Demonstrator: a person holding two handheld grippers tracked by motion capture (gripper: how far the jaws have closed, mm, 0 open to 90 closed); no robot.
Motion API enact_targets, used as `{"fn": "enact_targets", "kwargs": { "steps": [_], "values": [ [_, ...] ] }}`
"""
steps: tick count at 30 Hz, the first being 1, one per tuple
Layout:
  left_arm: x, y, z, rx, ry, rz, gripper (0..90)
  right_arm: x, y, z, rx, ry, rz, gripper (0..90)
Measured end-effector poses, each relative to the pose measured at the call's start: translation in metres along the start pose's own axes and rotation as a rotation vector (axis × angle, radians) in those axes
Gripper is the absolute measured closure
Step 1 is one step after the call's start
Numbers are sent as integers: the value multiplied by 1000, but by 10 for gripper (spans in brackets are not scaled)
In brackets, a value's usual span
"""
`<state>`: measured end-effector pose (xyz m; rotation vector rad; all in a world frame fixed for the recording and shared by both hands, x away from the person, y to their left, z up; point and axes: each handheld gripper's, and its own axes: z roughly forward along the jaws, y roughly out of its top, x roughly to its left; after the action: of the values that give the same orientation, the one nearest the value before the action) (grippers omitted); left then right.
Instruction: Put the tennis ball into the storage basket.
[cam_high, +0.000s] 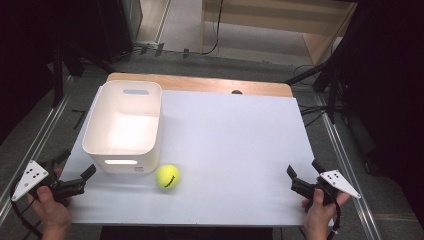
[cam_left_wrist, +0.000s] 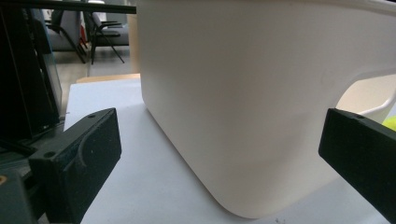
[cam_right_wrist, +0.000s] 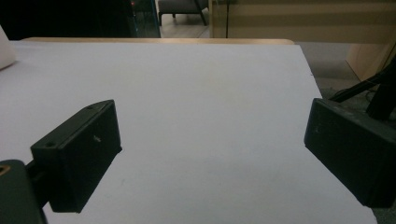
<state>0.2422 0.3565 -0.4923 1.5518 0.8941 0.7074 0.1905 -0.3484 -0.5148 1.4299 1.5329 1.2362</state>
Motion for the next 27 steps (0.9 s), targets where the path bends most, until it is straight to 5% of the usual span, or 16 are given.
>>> {"fn": "enact_targets", "kwargs": {
  "steps": [12, 27],
  "values": [
    [-2, -1, -1, -11, -12, 10, 0, 8, 4, 0, 9, 38, -17, 28],
    [-1, -1, -2, -16, -33, 10, 0, 47, 22, 11, 54, 183, -99, 29]
  ]
}}
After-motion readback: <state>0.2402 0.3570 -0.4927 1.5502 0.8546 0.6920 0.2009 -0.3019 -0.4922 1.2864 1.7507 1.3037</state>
